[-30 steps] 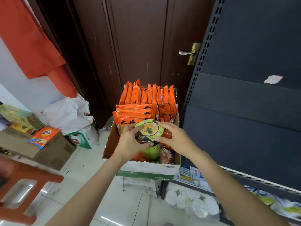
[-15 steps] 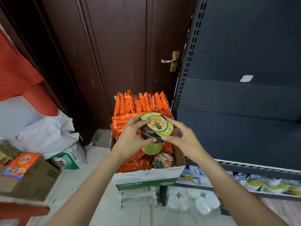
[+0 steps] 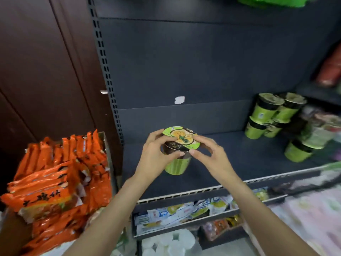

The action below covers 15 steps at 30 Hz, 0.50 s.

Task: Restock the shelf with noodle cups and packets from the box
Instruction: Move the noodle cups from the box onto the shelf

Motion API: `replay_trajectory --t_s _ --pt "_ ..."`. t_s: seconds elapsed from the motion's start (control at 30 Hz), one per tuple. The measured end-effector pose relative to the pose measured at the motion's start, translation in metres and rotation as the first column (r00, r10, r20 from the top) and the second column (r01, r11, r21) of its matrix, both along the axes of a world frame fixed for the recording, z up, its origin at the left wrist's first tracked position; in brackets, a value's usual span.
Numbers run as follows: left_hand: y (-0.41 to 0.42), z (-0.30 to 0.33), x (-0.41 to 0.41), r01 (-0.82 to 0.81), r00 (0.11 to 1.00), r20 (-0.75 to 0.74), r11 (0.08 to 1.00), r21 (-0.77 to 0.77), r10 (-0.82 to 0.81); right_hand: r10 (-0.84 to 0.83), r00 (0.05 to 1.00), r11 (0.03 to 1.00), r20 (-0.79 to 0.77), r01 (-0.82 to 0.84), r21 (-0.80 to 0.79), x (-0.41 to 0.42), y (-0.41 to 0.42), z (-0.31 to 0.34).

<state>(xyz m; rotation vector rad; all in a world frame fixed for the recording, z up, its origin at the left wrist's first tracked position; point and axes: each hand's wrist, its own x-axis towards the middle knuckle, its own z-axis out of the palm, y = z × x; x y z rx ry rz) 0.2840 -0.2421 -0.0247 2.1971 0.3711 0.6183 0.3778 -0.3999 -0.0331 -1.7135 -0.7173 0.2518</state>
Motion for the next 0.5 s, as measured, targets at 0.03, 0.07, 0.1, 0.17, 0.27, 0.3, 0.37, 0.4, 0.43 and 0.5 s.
replay_trajectory --t_s 0.03,0.07,0.1,0.17,0.27,0.3,0.37,0.4,0.43,0.5 --pt "-0.018 -0.001 0.022 0.016 1.0 0.005 1.0 -0.004 -0.016 -0.009 1.0 1.0 -0.011 0.009 0.004 0.018 -0.018 0.001" --pt "-0.036 -0.002 0.043 0.034 0.999 0.002 0.999 -0.009 -0.034 -0.02 1.0 1.0 -0.018 0.02 0.005 0.037 -0.036 0.001" --pt "-0.054 -0.003 0.065 0.06 0.998 -0.007 0.998 -0.011 -0.06 -0.034 0.999 0.999 -0.019 0.034 0.001 0.057 -0.054 0.001" --pt "-0.088 -0.007 0.107 0.126 0.991 -0.044 0.992 -0.005 -0.127 -0.07 0.997 0.997 -0.017 0.07 -0.026 0.094 -0.092 -0.001" --pt "-0.131 -0.014 0.164 0.231 0.968 -0.096 0.973 -0.022 -0.232 -0.115 0.993 0.991 -0.008 0.115 -0.071 0.143 -0.143 -0.005" --pt "-0.144 -0.018 0.181 0.251 0.962 -0.103 0.967 -0.03 -0.253 -0.13 0.991 0.987 0.002 0.13 -0.093 0.158 -0.158 -0.006" --pt "-0.167 -0.025 0.215 0.279 0.953 -0.115 0.96 -0.031 -0.281 -0.159 0.987 0.975 0.021 0.16 -0.157 0.186 -0.184 -0.012" --pt "-0.178 -0.029 0.231 0.291 0.948 -0.123 0.956 -0.028 -0.293 -0.169 0.985 0.966 0.029 0.171 -0.196 0.2 -0.195 -0.016" --pt "-0.189 -0.033 0.247 0.303 0.943 -0.134 0.953 -0.029 -0.304 -0.175 0.984 0.955 0.039 0.179 -0.236 0.213 -0.204 -0.02" --pt "-0.207 -0.041 0.276 0.324 0.932 -0.161 0.946 -0.033 -0.325 -0.191 0.979 0.932 0.064 0.201 -0.301 0.239 -0.218 -0.031"
